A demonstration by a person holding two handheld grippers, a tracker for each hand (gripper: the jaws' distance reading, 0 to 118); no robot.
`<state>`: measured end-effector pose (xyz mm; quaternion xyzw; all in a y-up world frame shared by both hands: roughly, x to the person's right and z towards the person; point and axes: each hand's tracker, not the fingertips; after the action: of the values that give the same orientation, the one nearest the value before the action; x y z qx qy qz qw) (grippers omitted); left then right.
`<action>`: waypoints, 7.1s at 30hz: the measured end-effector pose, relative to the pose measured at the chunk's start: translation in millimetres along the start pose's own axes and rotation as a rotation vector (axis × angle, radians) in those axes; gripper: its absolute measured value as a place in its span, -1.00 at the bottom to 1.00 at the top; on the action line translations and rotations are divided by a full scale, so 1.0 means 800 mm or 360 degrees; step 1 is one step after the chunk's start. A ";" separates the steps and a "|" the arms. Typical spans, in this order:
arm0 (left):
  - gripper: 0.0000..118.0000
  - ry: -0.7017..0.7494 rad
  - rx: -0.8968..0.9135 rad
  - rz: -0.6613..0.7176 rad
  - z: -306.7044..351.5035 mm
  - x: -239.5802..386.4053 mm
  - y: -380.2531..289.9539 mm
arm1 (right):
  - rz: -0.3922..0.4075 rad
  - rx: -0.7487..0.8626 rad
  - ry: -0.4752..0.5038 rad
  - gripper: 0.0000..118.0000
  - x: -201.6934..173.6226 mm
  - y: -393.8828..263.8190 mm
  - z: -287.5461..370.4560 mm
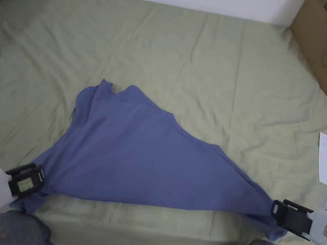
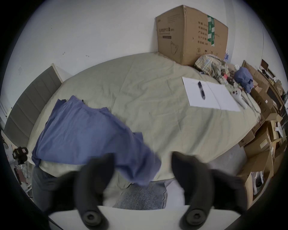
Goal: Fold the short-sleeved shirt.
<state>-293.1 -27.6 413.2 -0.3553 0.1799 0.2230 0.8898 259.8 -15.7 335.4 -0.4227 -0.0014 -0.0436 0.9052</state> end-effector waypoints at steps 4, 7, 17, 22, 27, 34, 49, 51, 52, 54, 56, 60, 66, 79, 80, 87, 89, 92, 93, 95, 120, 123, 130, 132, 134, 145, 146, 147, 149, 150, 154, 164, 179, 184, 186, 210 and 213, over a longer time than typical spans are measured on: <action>0.94 -0.0053 0.0335 -0.0111 0.034 0.017 0.045 | 0.0146 0.0281 -0.0060 0.69 -0.022 0.040 0.048; 0.94 -0.0054 0.0586 -0.0289 0.055 0.049 0.070 | 0.0247 0.0533 -0.0014 0.69 -0.049 0.065 0.086; 0.68 -0.0097 0.0911 -0.0614 0.074 0.122 0.035 | 0.0364 0.1098 0.0104 0.80 -0.137 0.058 0.137; -0.77 -0.0125 0.0925 -0.0683 0.077 0.132 0.019 | 0.0279 0.1095 0.0174 0.24 -0.144 0.041 0.131; -1.00 -0.0194 0.0889 -0.0678 0.081 0.130 0.014 | 0.0305 0.1104 0.0118 -1.00 -0.147 0.030 0.124; -1.00 -0.0233 0.0842 -0.0663 0.082 0.127 0.009 | 0.0327 0.1051 0.0152 -1.00 -0.149 0.025 0.125; 0.55 0.0009 0.0465 -0.0439 0.056 0.067 0.087 | 0.0331 0.1002 0.0194 -1.00 -0.154 0.023 0.122; 0.88 0.0114 0.0340 -0.0392 0.032 0.046 0.095 | 0.0318 0.0986 0.0213 -1.00 -0.153 0.021 0.119; 0.89 0.0142 0.0271 -0.0398 0.019 0.036 0.097 | 0.0310 0.0970 0.0228 -1.00 -0.152 0.021 0.117; 0.89 0.0179 0.0105 -0.0379 -0.012 0.012 0.097 | 0.0311 0.0955 0.0225 -1.00 -0.153 0.020 0.112; 0.89 0.0228 -0.0083 -0.0309 -0.039 -0.005 0.092 | 0.0341 0.0938 0.0204 -1.00 -0.154 0.018 0.108; 0.88 0.0216 -0.0312 -0.0166 -0.075 -0.031 0.076 | 0.0359 0.0910 0.0202 -1.00 -0.156 0.015 0.105; 0.70 0.0218 -0.0442 -0.0133 -0.116 -0.035 0.058 | 0.0371 0.0878 0.0183 -1.00 -0.161 0.015 0.098; -1.00 0.0074 -0.0280 -0.0045 -0.094 -0.027 0.052 | 0.0422 0.0829 0.0153 -1.00 -0.165 0.015 0.092; -1.00 0.0055 -0.0221 -0.0011 -0.084 -0.029 0.055 | 0.0423 0.0829 0.0153 -1.00 -0.165 0.016 0.091; -1.00 -0.0059 -0.0015 -0.0026 -0.034 -0.010 0.061 | 0.0408 0.0724 0.0201 -0.93 -0.167 0.048 0.080; -1.00 -0.0071 0.0006 -0.0033 -0.030 -0.005 0.063 | 0.0400 0.0685 0.0255 -0.87 -0.169 0.069 0.070; -1.00 -0.0089 0.0015 -0.0020 -0.029 -0.003 0.063 | 0.0530 0.0546 0.0350 0.53 -0.184 0.113 0.050; -1.00 -0.0089 0.0014 -0.0017 -0.028 -0.003 0.062 | 0.0583 0.0502 0.0368 0.78 -0.194 0.129 0.041; -1.00 -0.0094 0.0014 0.0000 -0.027 -0.005 0.060 | 0.0682 0.0411 0.0385 0.89 -0.214 0.165 0.020; -1.00 0.0045 -0.0131 0.0204 -0.083 -0.021 0.051 | 0.0907 -0.0643 0.0326 0.08 -0.389 0.251 -0.374; -1.00 0.0059 -0.0147 0.0208 -0.088 -0.021 0.049 | 0.0859 -0.0691 0.0406 -0.75 -0.389 0.246 -0.370; -1.00 0.0049 -0.0117 0.0208 -0.075 -0.014 0.050 | 0.0851 -0.0624 0.0444 -0.90 -0.374 0.270 -0.302; -1.00 0.0031 -0.0081 0.0215 -0.066 -0.011 0.054 | 0.0879 -0.0550 0.0496 -0.90 -0.363 0.280 -0.253; -1.00 0.0010 -0.0038 0.0221 -0.057 -0.008 0.060 | 0.0887 -0.0468 0.0512 -0.90 -0.349 0.289 -0.203; -1.00 -0.0287 0.0344 0.0222 0.033 0.042 0.133 | 0.0663 0.0115 0.0655 -0.90 -0.228 0.343 0.095; -1.00 -0.0335 0.0386 0.0201 0.045 0.052 0.151 | 0.0652 0.0189 0.0641 -0.90 -0.215 0.348 0.123; -1.00 -0.0372 0.0423 0.0178 0.054 0.060 0.164 | 0.0644 0.0239 0.0631 -0.90 -0.205 0.355 0.139; -1.00 -0.0453 0.0519 0.0101 0.077 0.080 0.201 | 0.0601 0.0367 0.0594 -0.90 -0.183 0.363 0.190; -1.00 -0.0500 0.0559 0.0056 0.090 0.092 0.220 | 0.0590 0.0421 0.0579 -0.90 -0.174 0.367 0.211; -1.00 -0.0609 0.0745 -0.0112 0.141 0.144 0.296 | 0.0503 0.0638 0.0458 -0.90 -0.151 0.392 0.268; -1.00 -0.0390 0.0940 -0.0546 0.198 0.299 0.479 | 0.0228 0.0937 0.0198 -0.90 -0.175 0.500 0.299; -1.00 -0.0001 0.1326 -0.0651 0.107 0.446 0.609 | 0.0161 0.1166 -0.0041 -0.90 -0.251 0.671 0.186; -1.00 0.0024 0.1491 -0.0591 0.067 0.463 0.638 | 0.0074 0.1245 -0.0042 -0.90 -0.259 0.702 0.143; -1.00 0.0017 0.1539 -0.0573 0.049 0.465 0.637 | 0.0066 0.1285 -0.0044 -0.90 -0.262 0.706 0.127; -1.00 -0.0111 0.0586 -0.0755 -0.087 0.247 0.256 | 0.0055 0.0577 0.0188 -0.90 -0.137 0.313 -0.068; -1.00 -0.0098 0.0408 -0.0676 -0.058 0.192 0.166 | 0.0025 0.0422 0.0260 -0.90 -0.113 0.215 -0.059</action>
<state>-241.7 66.6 234.6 -0.2624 0.1008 0.0169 0.9595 181.7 65.0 169.6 -0.2944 0.0698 -0.0701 0.9506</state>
